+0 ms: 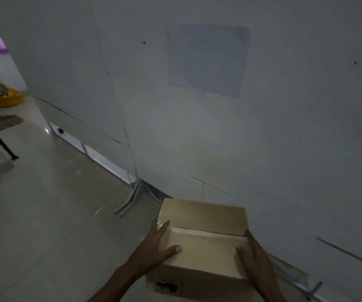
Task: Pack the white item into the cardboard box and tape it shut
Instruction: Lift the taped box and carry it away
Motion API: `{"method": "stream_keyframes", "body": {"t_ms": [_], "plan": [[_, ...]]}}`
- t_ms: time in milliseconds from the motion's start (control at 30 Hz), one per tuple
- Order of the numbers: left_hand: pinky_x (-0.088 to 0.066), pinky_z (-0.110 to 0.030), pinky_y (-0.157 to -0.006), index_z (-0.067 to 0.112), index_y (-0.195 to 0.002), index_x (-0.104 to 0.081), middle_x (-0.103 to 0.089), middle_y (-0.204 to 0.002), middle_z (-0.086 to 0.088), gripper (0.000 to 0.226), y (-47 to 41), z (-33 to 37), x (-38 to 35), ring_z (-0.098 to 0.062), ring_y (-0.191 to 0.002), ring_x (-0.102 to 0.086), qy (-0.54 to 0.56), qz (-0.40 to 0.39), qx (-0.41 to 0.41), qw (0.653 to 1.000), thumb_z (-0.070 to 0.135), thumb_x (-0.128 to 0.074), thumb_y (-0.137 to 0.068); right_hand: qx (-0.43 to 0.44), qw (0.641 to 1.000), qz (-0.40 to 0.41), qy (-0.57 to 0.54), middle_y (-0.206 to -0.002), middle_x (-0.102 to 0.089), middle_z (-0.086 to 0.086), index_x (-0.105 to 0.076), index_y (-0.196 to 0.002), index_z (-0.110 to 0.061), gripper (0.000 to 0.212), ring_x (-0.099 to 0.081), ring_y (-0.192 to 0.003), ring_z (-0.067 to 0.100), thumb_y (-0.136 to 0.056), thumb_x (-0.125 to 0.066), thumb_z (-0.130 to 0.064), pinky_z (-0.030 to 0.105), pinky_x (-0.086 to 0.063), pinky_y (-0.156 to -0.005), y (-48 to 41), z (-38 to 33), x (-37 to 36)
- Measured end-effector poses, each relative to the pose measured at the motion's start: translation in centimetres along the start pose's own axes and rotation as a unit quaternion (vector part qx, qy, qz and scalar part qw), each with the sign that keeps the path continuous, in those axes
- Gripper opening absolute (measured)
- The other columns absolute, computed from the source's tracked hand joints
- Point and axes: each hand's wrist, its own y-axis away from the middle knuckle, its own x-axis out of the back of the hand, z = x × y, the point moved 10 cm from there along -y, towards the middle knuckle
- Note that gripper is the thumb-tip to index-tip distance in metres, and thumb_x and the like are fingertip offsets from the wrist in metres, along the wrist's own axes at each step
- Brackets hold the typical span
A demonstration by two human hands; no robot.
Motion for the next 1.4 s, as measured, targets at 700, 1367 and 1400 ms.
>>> {"method": "stream_keyframes", "body": {"t_ms": [700,1367,1400], "plan": [[-0.038,-0.030,-0.107,0.032,-0.152,-0.023,0.010,-0.162,0.006,0.127,-35.0,-23.6,-6.1,-0.014,-0.145,-0.028,-0.061,-0.196,-0.010,0.979,0.100,-0.041,-0.047,-0.227,0.969,0.096,-0.028,-0.147,-0.045,0.002,-0.043,-0.139,-0.030,0.057,-0.044,-0.134,0.024,-0.089,-0.067,-0.020,0.028,-0.033,-0.104,-19.3,16.2,-27.3],[-0.047,-0.033,-0.104,0.045,-0.144,-0.029,0.021,-0.153,0.016,0.117,-53.5,-48.4,-29.5,-0.019,-0.140,-0.019,-0.027,-0.240,-0.158,0.958,0.077,-0.080,-0.044,-0.203,0.979,0.021,-0.002,-0.158,-0.006,-0.006,-0.004,-0.152,-0.039,0.069,-0.029,-0.138,0.025,-0.100,-0.047,-0.032,0.044,-0.036,-0.107,-33.6,45.2,-50.3],[-0.048,-0.032,-0.103,0.046,-0.146,-0.022,0.027,-0.152,0.014,0.121,-53.2,-48.7,-30.0,-0.019,-0.140,-0.016,-0.046,-0.249,-0.173,0.952,0.075,-0.081,-0.044,-0.202,0.979,0.017,-0.006,-0.158,-0.004,-0.008,-0.001,-0.152,-0.041,0.070,-0.028,-0.138,0.024,-0.100,-0.047,-0.031,0.045,-0.036,-0.108,-33.3,45.4,-50.6]]}}
